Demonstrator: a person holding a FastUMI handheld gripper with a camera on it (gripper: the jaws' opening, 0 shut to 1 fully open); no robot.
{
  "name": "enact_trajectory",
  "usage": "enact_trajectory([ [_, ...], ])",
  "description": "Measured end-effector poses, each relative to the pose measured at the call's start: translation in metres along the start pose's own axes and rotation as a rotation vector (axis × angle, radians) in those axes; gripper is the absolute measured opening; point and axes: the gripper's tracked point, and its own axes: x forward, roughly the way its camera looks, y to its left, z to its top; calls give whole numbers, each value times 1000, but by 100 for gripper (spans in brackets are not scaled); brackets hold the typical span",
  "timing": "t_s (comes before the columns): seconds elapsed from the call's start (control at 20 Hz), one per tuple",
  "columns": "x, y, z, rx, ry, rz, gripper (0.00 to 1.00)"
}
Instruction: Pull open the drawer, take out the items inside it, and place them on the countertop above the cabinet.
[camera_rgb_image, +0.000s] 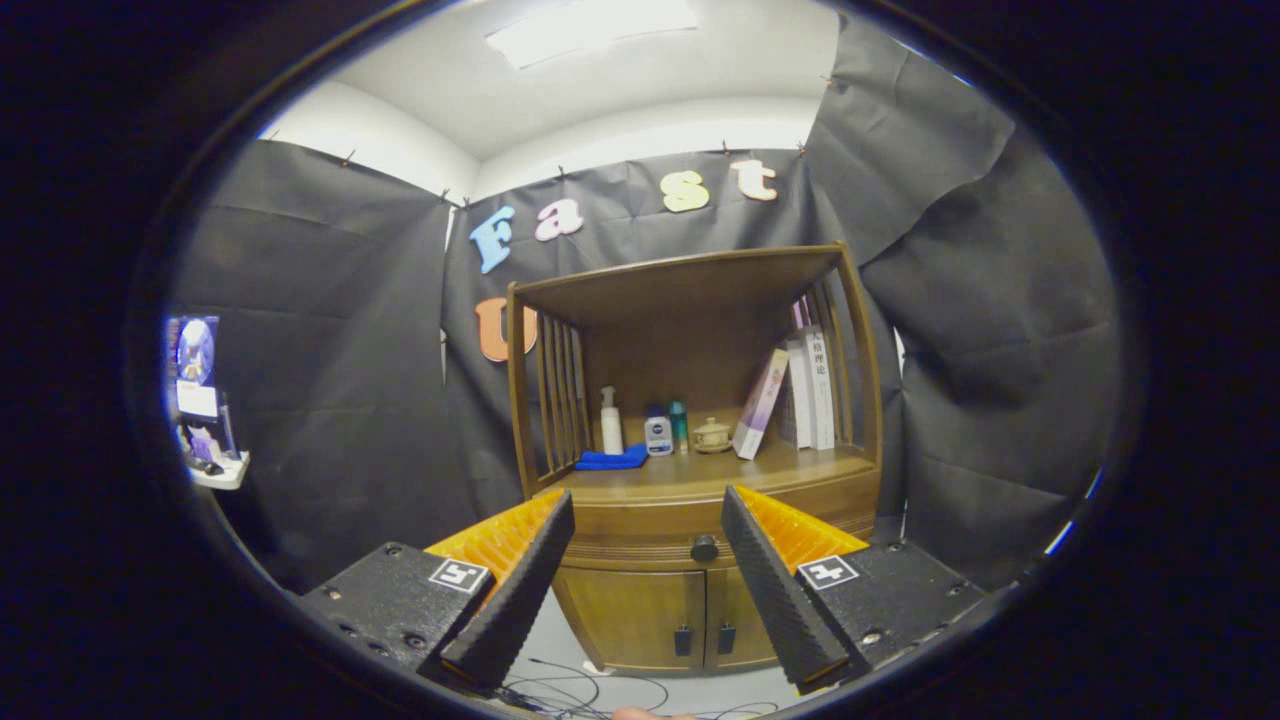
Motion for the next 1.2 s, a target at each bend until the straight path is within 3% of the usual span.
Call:
enact_trajectory([
  [0.7,21,-15,-30,-6,48,-15,97],
  [1.2,110,-48,-84,-16,109,-53,97],
])
